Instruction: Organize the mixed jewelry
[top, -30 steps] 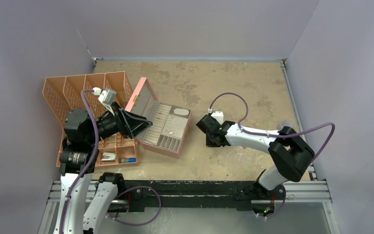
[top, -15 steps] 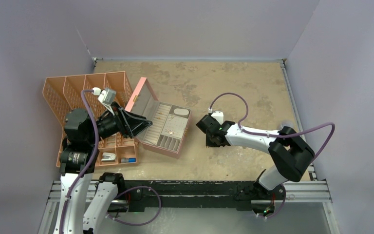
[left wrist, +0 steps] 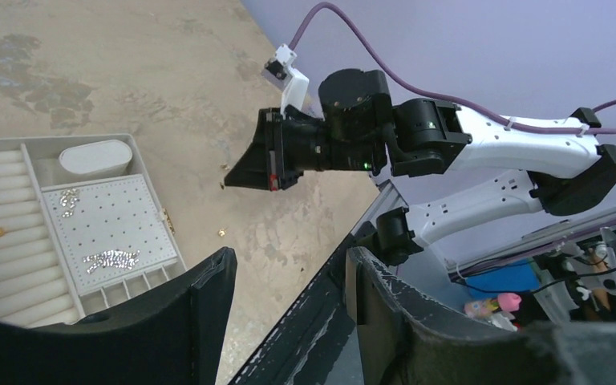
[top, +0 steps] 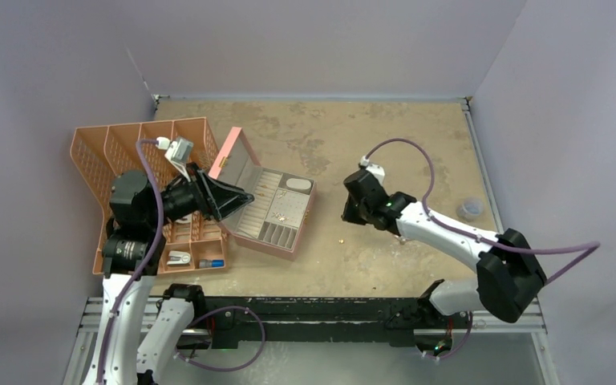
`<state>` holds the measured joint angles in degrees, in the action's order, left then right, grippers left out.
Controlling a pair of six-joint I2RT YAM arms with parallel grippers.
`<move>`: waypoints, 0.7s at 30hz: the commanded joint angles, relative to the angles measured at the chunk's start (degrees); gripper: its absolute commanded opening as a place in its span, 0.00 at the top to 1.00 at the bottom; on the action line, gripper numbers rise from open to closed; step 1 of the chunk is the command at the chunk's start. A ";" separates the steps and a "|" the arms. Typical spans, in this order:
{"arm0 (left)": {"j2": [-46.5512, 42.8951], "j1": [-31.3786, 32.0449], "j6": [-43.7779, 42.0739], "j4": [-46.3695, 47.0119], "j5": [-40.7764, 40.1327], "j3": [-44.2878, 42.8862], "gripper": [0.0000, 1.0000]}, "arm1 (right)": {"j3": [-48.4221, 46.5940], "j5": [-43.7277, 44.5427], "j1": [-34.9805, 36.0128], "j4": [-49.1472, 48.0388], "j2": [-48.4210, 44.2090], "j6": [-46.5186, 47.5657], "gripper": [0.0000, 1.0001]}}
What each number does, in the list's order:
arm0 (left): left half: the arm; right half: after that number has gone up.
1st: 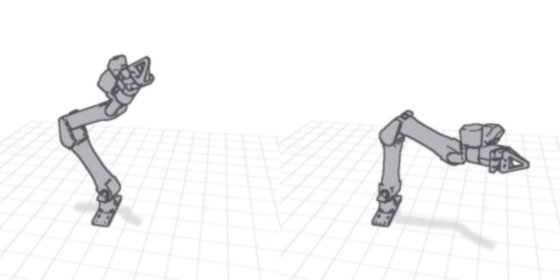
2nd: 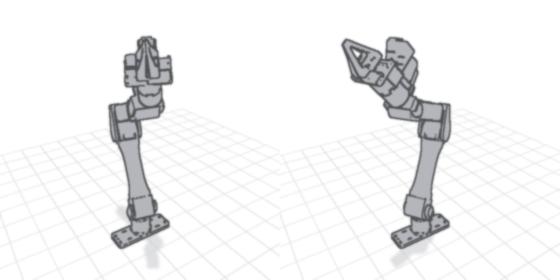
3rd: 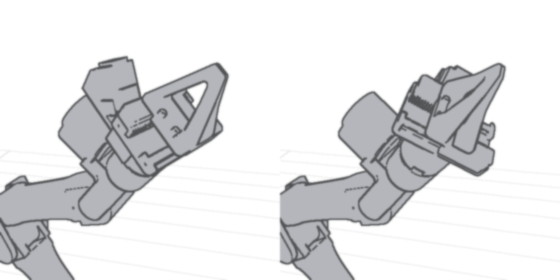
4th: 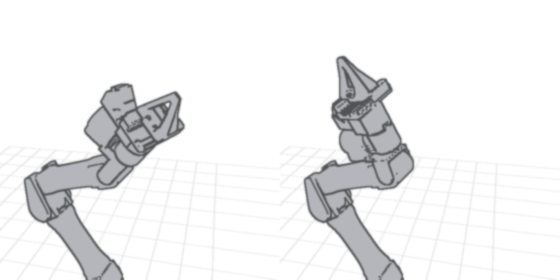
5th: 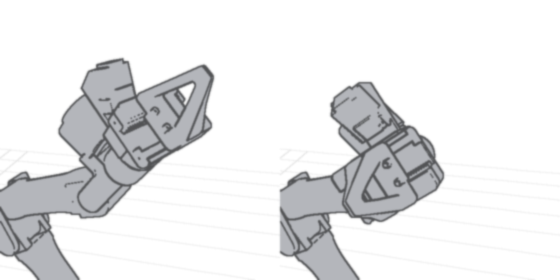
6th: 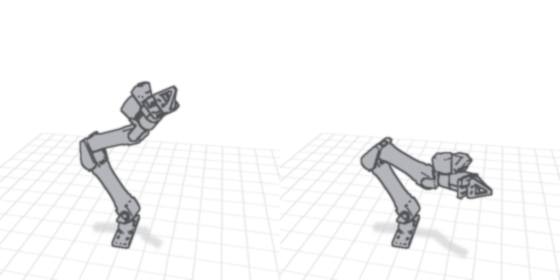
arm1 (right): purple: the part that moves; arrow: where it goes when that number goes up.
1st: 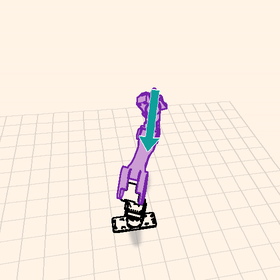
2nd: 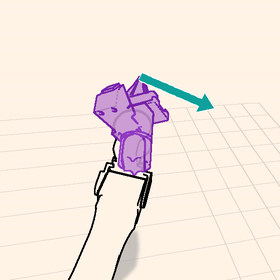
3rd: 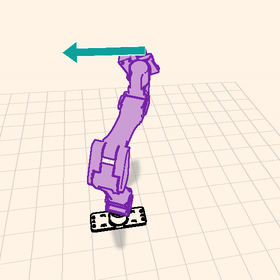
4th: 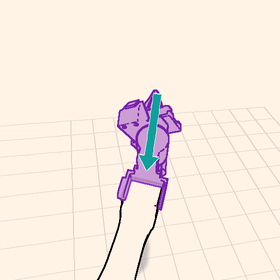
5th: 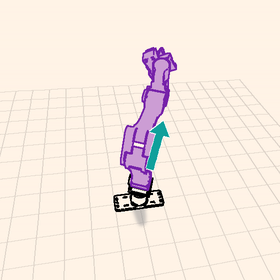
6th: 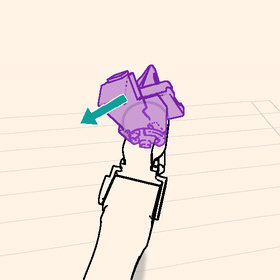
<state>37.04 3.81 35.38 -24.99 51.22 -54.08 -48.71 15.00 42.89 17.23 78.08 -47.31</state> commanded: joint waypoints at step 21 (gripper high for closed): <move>24.71 23.83 35.87 26.38 -16.12 4.74 0.25 | 15.78 -46.98 -17.60 -56.37 -13.94 -5.39 1.00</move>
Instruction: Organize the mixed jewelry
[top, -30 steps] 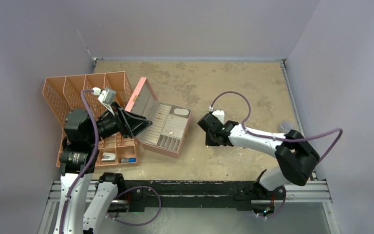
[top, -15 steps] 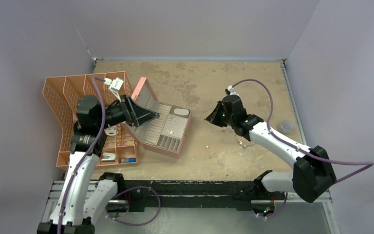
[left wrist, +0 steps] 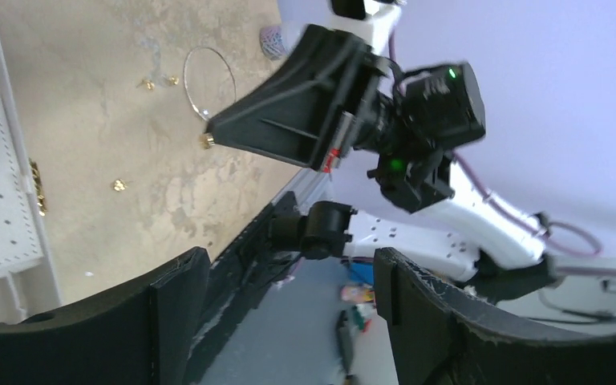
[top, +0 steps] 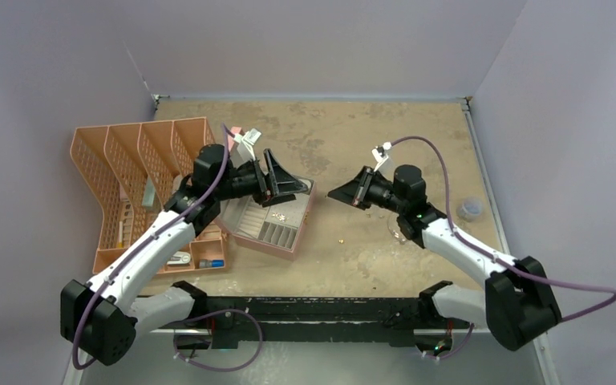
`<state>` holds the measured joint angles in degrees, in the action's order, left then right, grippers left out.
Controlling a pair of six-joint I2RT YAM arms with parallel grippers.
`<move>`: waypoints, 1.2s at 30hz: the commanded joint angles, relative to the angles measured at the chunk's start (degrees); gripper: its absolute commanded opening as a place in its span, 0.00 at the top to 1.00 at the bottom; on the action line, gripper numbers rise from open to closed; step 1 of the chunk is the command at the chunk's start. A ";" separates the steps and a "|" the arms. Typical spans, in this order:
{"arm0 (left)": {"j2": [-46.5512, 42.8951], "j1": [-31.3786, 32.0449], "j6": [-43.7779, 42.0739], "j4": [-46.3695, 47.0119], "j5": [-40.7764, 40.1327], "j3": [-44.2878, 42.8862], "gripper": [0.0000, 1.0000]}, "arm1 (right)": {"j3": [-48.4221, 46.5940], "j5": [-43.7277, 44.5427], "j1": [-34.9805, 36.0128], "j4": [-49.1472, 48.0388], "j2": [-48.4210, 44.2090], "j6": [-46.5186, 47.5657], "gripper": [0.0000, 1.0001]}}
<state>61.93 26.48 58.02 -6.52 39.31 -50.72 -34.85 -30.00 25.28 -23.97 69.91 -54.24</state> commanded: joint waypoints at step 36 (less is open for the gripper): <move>8.91 3.72 44.42 27.83 3.20 4.26 0.39 | 7.98 4.08 9.24 -47.44 -8.96 36.83 1.00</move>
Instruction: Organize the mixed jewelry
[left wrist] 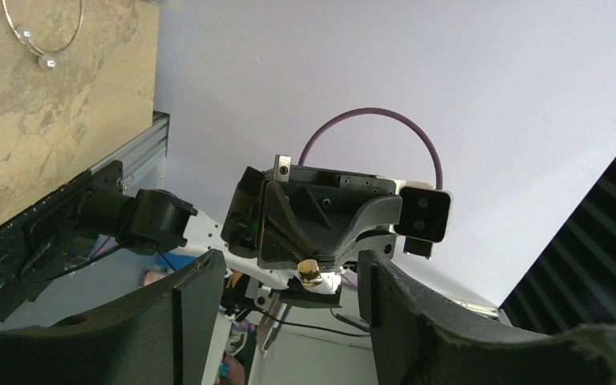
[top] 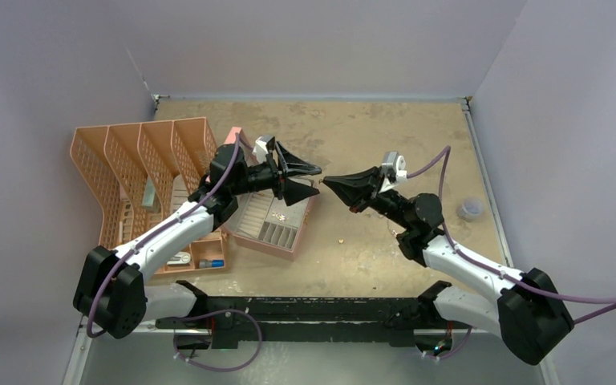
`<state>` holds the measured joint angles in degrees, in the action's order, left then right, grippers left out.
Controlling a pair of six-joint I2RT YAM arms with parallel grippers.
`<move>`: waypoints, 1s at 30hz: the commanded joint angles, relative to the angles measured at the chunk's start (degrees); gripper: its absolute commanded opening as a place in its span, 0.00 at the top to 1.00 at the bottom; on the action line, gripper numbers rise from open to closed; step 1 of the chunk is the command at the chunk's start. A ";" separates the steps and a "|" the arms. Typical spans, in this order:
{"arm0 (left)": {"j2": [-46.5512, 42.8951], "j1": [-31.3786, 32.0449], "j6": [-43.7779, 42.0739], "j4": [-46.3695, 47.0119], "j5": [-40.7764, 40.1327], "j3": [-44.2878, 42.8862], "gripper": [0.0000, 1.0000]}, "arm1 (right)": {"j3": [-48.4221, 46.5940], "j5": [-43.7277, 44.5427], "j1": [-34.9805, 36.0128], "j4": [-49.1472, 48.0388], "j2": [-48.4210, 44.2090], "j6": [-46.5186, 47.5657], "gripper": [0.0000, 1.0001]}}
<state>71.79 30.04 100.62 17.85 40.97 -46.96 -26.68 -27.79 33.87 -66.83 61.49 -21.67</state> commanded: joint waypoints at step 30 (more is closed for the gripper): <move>0.70 0.12 3.02 4.65 4.22 1.77 0.68 | 0.97 0.13 2.45 -4.35 0.90 9.49 1.00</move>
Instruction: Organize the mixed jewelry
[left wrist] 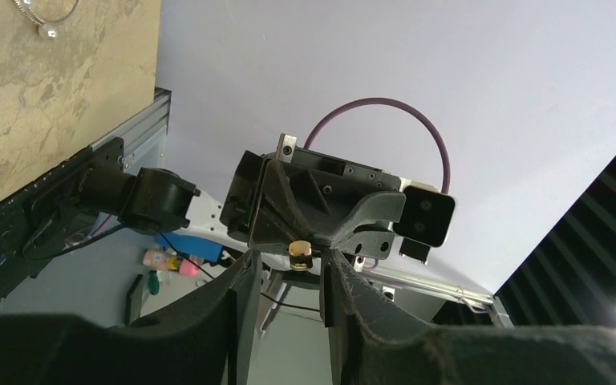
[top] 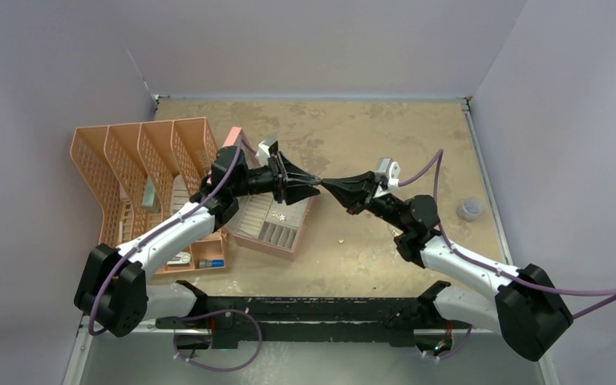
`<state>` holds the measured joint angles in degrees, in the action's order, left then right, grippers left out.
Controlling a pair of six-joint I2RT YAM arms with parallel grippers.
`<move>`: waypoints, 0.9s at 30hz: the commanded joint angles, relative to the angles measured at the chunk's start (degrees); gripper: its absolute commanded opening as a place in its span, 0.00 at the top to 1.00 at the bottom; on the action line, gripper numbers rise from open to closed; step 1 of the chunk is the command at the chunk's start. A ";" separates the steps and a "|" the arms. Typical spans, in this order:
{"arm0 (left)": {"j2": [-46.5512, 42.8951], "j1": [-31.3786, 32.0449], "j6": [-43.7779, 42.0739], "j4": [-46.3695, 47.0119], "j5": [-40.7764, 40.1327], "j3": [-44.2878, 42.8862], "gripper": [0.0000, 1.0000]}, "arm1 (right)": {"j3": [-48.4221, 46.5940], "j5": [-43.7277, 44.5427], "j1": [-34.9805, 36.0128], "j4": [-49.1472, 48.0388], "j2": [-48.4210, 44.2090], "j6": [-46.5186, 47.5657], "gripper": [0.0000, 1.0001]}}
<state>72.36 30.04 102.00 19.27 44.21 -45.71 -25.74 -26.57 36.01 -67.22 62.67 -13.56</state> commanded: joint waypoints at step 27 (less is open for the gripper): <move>0.84 0.18 2.42 3.50 2.29 -0.73 0.92 | 0.09 -2.11 0.53 -3.40 -0.27 1.26 1.00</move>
<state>73.30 30.02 103.94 21.71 45.50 -45.10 -25.08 -27.83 35.99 -67.16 62.67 -12.97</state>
